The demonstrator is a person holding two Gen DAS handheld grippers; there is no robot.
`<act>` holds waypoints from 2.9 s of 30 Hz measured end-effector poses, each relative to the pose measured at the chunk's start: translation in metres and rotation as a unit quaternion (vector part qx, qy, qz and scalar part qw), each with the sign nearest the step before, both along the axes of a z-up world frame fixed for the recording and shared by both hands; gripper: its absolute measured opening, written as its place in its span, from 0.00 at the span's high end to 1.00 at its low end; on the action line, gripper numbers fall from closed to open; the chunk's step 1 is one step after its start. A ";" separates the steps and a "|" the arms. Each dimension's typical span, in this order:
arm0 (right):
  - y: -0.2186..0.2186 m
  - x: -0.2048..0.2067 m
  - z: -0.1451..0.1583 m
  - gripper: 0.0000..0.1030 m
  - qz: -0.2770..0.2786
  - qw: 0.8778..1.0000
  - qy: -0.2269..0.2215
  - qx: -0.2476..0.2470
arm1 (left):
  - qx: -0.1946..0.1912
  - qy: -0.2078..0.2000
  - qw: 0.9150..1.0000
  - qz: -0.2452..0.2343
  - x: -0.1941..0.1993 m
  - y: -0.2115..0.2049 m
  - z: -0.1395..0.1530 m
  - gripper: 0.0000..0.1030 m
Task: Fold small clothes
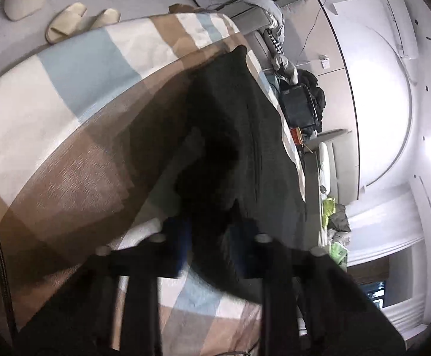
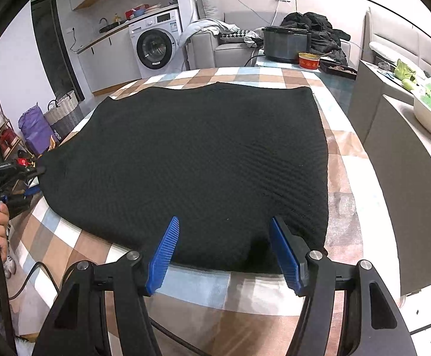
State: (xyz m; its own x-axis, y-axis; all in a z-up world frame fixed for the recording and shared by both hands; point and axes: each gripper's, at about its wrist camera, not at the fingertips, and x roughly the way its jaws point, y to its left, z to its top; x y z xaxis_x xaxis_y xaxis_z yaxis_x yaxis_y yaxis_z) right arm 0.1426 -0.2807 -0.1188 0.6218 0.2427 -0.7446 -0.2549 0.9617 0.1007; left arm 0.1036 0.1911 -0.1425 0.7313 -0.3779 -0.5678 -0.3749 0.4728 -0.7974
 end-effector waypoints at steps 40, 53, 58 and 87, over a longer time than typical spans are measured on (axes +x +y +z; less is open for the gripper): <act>0.003 0.002 0.000 0.37 0.013 0.999 0.014 0.044 | 0.034 0.004 0.999 0.024 0.032 -0.011 -0.001 0.80; -0.028 -0.003 0.003 0.37 -0.020 0.998 0.004 0.060 | 0.191 -0.135 0.965 -0.118 0.101 -0.115 0.130 0.88; -0.050 -0.008 0.013 0.37 -0.050 0.997 -0.006 0.050 | 0.238 -0.182 0.920 -0.253 0.142 -0.241 0.161 0.88; -0.054 0.010 0.023 0.37 -0.010 0.985 0.016 0.174 | 0.257 -0.093 0.902 -0.335 0.094 -0.231 0.067 0.07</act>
State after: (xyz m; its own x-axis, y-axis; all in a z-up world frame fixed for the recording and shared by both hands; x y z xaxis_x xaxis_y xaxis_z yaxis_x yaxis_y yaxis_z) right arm 0.1523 -0.3350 -0.0960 0.6064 0.4749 -0.6378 -0.2281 0.8723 0.4326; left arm 0.1977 -0.0394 -0.0752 0.5370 -0.4919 -0.6853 0.2497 0.8687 -0.4279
